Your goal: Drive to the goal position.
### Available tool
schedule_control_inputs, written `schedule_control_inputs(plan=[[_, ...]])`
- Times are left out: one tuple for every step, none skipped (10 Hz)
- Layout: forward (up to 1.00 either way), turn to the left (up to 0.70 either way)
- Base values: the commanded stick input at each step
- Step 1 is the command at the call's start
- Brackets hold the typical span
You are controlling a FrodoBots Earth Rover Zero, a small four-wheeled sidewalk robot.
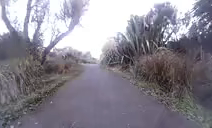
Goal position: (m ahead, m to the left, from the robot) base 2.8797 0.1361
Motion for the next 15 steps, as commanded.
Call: schedule_control_inputs(plan=[[0.70, 0.00], [0.70, 0.00], [0.70, 0.00], [0.70, 0.00], [0.70, 0.00], [0.70, 0.00], [0.70, 0.00], [0.70, 0.00], [0.70, 0.00], [0.70, 0.00], [0.70, 0.00], [0.70, 0.00], [0.70, 0.00], [0.70, 0.00], [0.70, 0.00]])
